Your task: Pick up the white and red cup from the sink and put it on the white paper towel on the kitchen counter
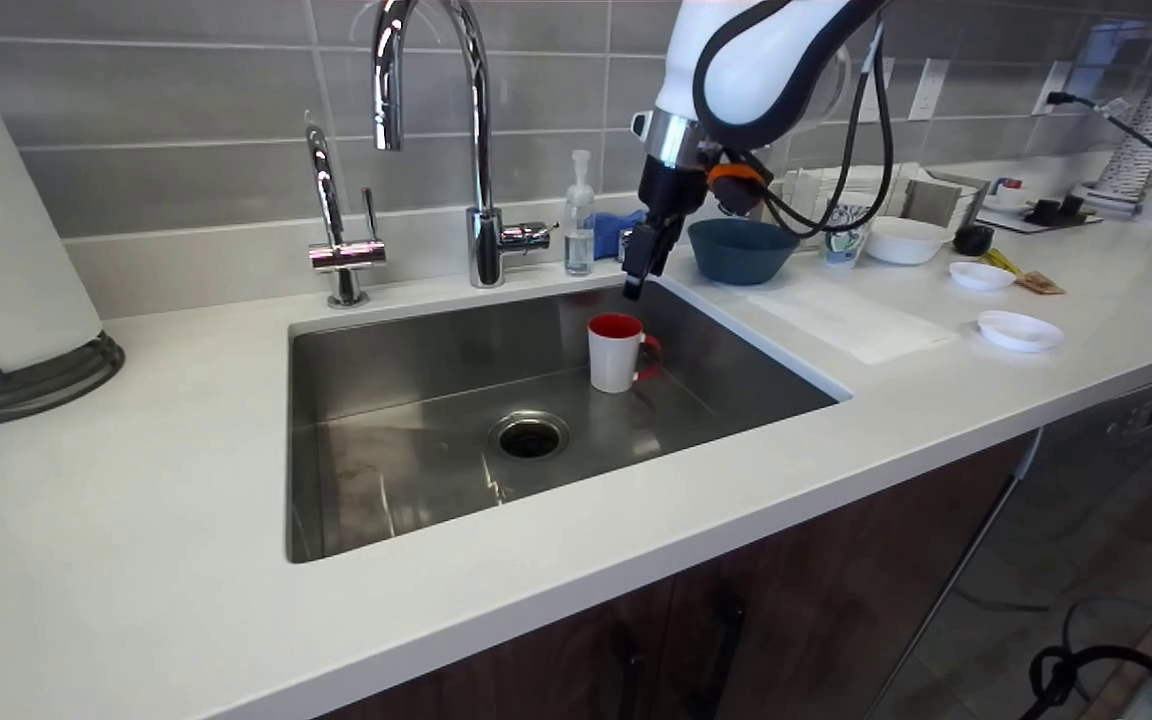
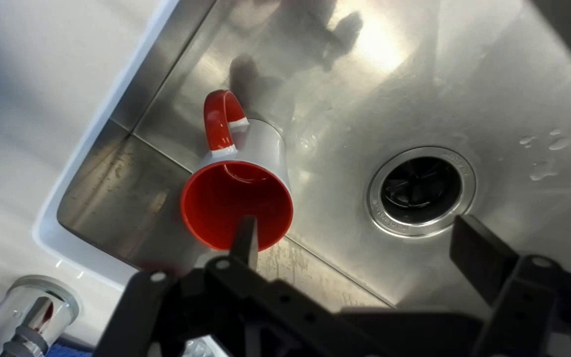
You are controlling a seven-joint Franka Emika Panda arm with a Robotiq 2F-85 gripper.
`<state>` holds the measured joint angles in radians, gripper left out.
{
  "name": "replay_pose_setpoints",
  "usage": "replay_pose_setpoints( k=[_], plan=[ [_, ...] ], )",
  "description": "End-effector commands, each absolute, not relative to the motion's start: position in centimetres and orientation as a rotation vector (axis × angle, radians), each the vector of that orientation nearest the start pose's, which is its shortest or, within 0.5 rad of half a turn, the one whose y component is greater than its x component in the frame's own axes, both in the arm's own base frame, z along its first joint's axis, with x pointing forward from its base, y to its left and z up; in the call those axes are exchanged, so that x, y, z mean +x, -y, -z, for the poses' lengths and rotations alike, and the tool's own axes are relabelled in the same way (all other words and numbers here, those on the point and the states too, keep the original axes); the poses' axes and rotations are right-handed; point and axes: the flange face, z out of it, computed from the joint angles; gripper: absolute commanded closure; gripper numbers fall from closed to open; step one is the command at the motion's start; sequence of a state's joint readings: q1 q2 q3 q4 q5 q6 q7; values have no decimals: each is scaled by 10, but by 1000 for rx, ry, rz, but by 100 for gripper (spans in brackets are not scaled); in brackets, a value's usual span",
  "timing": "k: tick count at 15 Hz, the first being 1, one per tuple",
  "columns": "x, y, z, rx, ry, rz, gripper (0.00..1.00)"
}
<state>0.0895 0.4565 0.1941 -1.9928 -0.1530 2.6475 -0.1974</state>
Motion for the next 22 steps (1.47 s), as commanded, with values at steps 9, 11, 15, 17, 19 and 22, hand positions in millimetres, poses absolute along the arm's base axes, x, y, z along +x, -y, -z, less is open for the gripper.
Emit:
replay_pose_setpoints(
  k=[9,11,15,17,19,22],
  plan=[
    [622,-175,-229,-3102,805,306,0],
    [625,-179,-215,-3126,796,272,0],
    [634,-194,-197,-3148,876,291,0],
    [639,-198,-189,-3157,888,288,0],
    [644,-202,-182,-3156,893,289,0],
    [652,-206,-173,-3155,915,303,21]
  ],
)
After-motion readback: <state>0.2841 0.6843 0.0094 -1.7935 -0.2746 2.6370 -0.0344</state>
